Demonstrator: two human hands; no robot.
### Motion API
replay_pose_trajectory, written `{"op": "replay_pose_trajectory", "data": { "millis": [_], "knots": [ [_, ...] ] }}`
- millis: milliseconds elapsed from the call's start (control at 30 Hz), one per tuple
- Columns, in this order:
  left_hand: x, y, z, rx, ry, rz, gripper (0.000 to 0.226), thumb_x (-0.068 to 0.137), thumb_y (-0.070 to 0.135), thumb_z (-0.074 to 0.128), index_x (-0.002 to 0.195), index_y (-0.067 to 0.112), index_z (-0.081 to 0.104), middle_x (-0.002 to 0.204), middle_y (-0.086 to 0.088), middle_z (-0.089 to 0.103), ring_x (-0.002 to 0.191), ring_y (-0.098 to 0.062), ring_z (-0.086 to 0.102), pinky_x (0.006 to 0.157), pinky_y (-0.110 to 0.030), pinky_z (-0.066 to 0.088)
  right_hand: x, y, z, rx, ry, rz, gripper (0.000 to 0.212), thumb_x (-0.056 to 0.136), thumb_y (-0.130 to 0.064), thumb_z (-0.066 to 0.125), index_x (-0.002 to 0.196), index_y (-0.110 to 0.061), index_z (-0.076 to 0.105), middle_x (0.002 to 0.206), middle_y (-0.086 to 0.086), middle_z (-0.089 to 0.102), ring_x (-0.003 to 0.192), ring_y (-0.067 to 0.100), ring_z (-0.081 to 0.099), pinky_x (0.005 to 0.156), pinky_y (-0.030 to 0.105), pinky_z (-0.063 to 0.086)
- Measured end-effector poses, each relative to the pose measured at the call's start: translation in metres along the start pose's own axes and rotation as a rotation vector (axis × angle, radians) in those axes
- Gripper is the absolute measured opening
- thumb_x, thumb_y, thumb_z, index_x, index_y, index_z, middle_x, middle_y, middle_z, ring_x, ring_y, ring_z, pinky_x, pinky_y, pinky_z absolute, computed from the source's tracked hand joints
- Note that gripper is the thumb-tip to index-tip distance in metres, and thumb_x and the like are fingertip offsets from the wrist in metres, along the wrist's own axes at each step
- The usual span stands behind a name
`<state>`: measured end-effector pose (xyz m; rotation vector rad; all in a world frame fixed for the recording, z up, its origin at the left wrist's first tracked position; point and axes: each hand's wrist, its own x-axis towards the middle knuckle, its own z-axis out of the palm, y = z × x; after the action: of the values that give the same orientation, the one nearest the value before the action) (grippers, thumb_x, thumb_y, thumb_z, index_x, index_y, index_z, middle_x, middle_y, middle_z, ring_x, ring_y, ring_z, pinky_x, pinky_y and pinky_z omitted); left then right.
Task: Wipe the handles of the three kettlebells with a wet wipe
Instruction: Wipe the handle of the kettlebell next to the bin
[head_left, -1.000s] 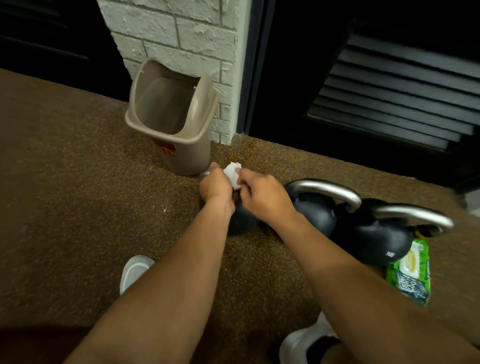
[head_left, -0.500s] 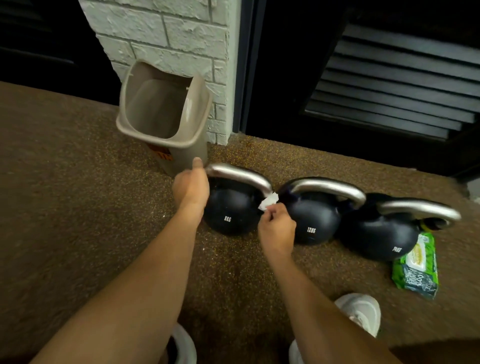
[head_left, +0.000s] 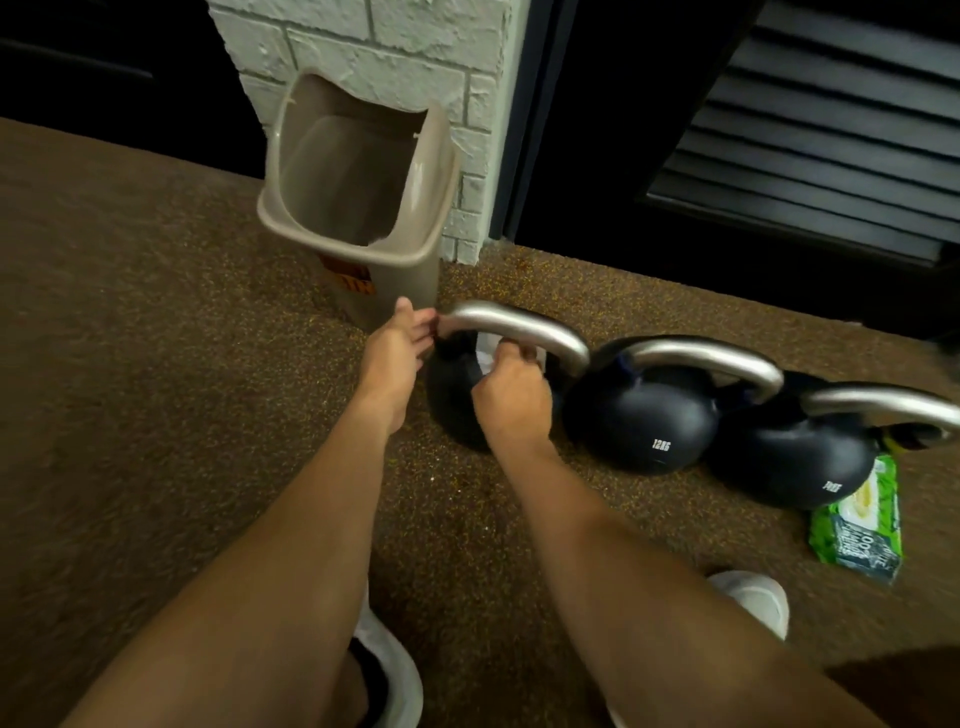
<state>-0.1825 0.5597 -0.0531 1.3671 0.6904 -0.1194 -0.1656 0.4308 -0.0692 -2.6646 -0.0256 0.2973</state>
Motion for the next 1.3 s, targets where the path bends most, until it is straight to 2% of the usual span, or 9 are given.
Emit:
{"op": "replay_pose_trajectory", "data": {
  "millis": [167, 333, 433, 567, 700, 800, 1033, 1200, 1300],
  "knots": [
    [0.005, 0.001, -0.006, -0.036, -0.038, -0.016, 0.062, 0.111, 0.047, 0.021, 0.144, 0.007, 0.055, 0.151, -0.016, 0.054, 0.143, -0.027, 0.048, 0.120, -0.039, 0.031, 0.015, 0.000, -0.008, -0.333, -0.237, -0.479, 0.043, 0.090, -0.013, 0.052, 0.133, -0.012, 0.047, 0.133, 0.018, 0.055, 0.127, 0.039, 0.047, 0.095, 0.044, 0.047],
    [0.013, 0.002, -0.008, -0.056, -0.056, -0.043, 0.064, 0.111, 0.048, 0.021, 0.139, 0.005, 0.059, 0.147, -0.017, 0.057, 0.139, -0.027, 0.052, 0.119, -0.040, 0.034, 0.014, 0.020, -0.032, -0.594, -0.327, -0.636, 0.065, 0.094, -0.016, 0.055, 0.152, -0.012, 0.027, 0.157, 0.014, 0.034, 0.145, 0.031, 0.031, 0.113, 0.039, 0.033],
    [0.015, 0.000, -0.009, -0.065, -0.045, -0.045, 0.065, 0.111, 0.048, 0.021, 0.137, 0.004, 0.060, 0.146, -0.018, 0.059, 0.138, -0.028, 0.053, 0.119, -0.040, 0.035, 0.015, -0.007, -0.018, -0.513, -0.213, -0.495, 0.045, 0.095, -0.017, 0.047, 0.139, -0.009, 0.039, 0.130, 0.017, 0.059, 0.118, 0.037, 0.057, 0.088, 0.043, 0.049],
    [0.017, 0.002, -0.012, -0.073, -0.059, -0.041, 0.066, 0.111, 0.048, 0.020, 0.139, 0.003, 0.059, 0.145, -0.019, 0.059, 0.137, -0.030, 0.054, 0.120, -0.042, 0.036, -0.005, -0.020, -0.005, -0.170, -0.164, -0.282, 0.033, 0.090, -0.009, 0.047, 0.123, -0.010, 0.049, 0.122, 0.018, 0.060, 0.114, 0.038, 0.055, 0.090, 0.042, 0.045],
    [0.019, 0.003, -0.013, -0.059, -0.053, -0.046, 0.067, 0.111, 0.049, 0.019, 0.137, 0.003, 0.060, 0.143, -0.019, 0.061, 0.132, -0.029, 0.058, 0.119, -0.043, 0.038, -0.039, -0.022, 0.001, 0.596, -0.004, 0.272, 0.011, 0.096, -0.010, 0.049, 0.095, -0.018, 0.056, 0.090, 0.004, 0.065, 0.077, 0.018, 0.060, 0.065, 0.020, 0.047],
    [0.020, 0.000, -0.015, -0.060, -0.061, -0.054, 0.068, 0.110, 0.050, 0.018, 0.137, 0.004, 0.060, 0.143, -0.018, 0.061, 0.131, -0.028, 0.059, 0.119, -0.045, 0.037, -0.029, -0.033, 0.008, 1.253, 0.093, 0.645, 0.020, 0.094, -0.004, 0.048, 0.085, -0.021, 0.052, 0.078, 0.002, 0.055, 0.068, 0.019, 0.056, 0.065, 0.031, 0.047],
    [0.018, 0.004, -0.013, -0.086, -0.028, -0.050, 0.066, 0.110, 0.049, 0.021, 0.135, 0.002, 0.062, 0.138, -0.019, 0.064, 0.130, -0.029, 0.060, 0.118, -0.045, 0.039, -0.021, -0.076, 0.030, 0.980, 0.126, 0.532, 0.017, 0.101, -0.016, 0.046, 0.115, -0.015, 0.055, 0.109, 0.006, 0.062, 0.096, 0.019, 0.057, 0.079, 0.030, 0.044],
    [0.018, 0.005, -0.010, -0.082, -0.014, -0.058, 0.068, 0.111, 0.048, 0.018, 0.133, 0.000, 0.061, 0.138, -0.022, 0.063, 0.129, -0.030, 0.060, 0.117, -0.044, 0.040, -0.002, -0.079, 0.004, 1.437, 0.116, 0.769, 0.028, 0.102, -0.006, 0.038, 0.125, -0.007, 0.054, 0.114, 0.013, 0.055, 0.103, 0.026, 0.056, 0.096, 0.038, 0.048],
    [0.019, 0.004, -0.009, -0.111, -0.015, -0.071, 0.071, 0.110, 0.050, 0.017, 0.131, -0.001, 0.061, 0.139, -0.024, 0.062, 0.130, -0.032, 0.059, 0.119, -0.047, 0.038, 0.004, -0.061, -0.015, 1.542, 0.188, 0.790, 0.033, 0.104, -0.005, 0.037, 0.131, 0.006, 0.051, 0.119, 0.023, 0.059, 0.125, 0.040, 0.053, 0.120, 0.043, 0.024]
  ]
}}
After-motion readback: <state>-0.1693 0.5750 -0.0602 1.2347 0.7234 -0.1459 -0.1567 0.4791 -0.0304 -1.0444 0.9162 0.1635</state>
